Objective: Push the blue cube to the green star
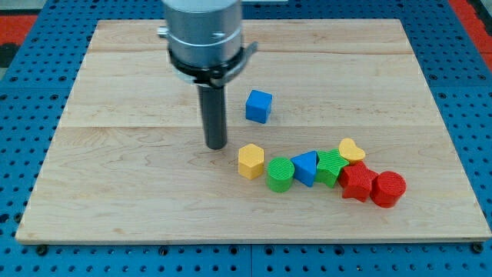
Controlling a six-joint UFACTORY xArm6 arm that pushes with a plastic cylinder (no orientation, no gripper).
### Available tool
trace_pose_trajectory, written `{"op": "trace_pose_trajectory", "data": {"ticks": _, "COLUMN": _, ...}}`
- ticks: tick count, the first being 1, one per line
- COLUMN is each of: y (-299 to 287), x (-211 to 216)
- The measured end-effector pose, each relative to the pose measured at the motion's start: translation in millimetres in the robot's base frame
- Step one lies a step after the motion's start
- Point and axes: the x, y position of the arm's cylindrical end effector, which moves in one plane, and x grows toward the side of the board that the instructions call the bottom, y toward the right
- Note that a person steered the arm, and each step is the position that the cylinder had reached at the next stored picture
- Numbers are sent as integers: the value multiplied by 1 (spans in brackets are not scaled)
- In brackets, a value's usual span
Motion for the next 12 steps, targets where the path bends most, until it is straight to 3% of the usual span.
{"op": "trace_pose_trajectory", "data": {"ticks": 1, "y": 10, "x": 20}}
{"op": "trace_pose_trajectory", "data": {"ticks": 3, "y": 124, "x": 40}}
{"op": "trace_pose_trajectory", "data": {"ticks": 4, "y": 106, "x": 25}}
{"op": "trace_pose_trajectory", "data": {"ticks": 5, "y": 46, "x": -27}}
{"op": "trace_pose_trajectory", "data": {"ticks": 6, "y": 38, "x": -77}}
{"op": "trace_pose_trajectory", "data": {"ticks": 7, "y": 85, "x": -101}}
{"op": "trace_pose_trajectory", "data": {"ticks": 8, "y": 83, "x": -107}}
{"op": "trace_pose_trajectory", "data": {"ticks": 10, "y": 206, "x": -98}}
{"op": "trace_pose_trajectory", "data": {"ticks": 11, "y": 177, "x": -74}}
{"op": "trace_pose_trajectory", "data": {"ticks": 12, "y": 154, "x": -105}}
